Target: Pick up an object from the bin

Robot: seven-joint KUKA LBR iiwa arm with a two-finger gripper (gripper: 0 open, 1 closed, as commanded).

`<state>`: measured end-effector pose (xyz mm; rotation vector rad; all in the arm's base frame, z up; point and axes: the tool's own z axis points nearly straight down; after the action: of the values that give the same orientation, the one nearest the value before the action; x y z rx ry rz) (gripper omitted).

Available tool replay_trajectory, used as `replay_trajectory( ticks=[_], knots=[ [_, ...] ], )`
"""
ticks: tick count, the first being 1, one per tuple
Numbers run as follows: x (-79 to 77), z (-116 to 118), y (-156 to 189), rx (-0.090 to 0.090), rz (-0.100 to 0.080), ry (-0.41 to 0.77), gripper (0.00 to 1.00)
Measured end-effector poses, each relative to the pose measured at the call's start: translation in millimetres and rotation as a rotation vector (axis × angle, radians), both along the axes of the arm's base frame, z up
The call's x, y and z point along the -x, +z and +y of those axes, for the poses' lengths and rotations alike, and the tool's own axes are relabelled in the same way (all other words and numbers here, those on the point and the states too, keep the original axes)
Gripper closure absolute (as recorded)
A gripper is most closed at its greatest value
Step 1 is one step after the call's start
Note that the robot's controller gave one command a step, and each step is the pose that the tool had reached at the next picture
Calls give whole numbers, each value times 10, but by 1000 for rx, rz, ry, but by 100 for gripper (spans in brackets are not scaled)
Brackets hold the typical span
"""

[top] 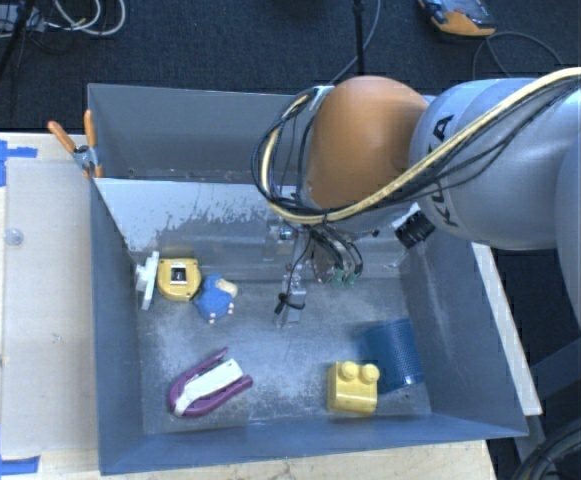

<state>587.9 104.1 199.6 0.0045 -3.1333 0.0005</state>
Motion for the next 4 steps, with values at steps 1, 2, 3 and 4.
replay_trajectory(
  ticks=[1,2,3,4],
  knots=[
    [-12,-5,50,-1,-7,-2,0],
    [74,117,-89,1,-14,42,0],
    [186,484,-448,-2,-5,274,0],
    [354,540,-627,-3,-7,440,0]
  ],
)
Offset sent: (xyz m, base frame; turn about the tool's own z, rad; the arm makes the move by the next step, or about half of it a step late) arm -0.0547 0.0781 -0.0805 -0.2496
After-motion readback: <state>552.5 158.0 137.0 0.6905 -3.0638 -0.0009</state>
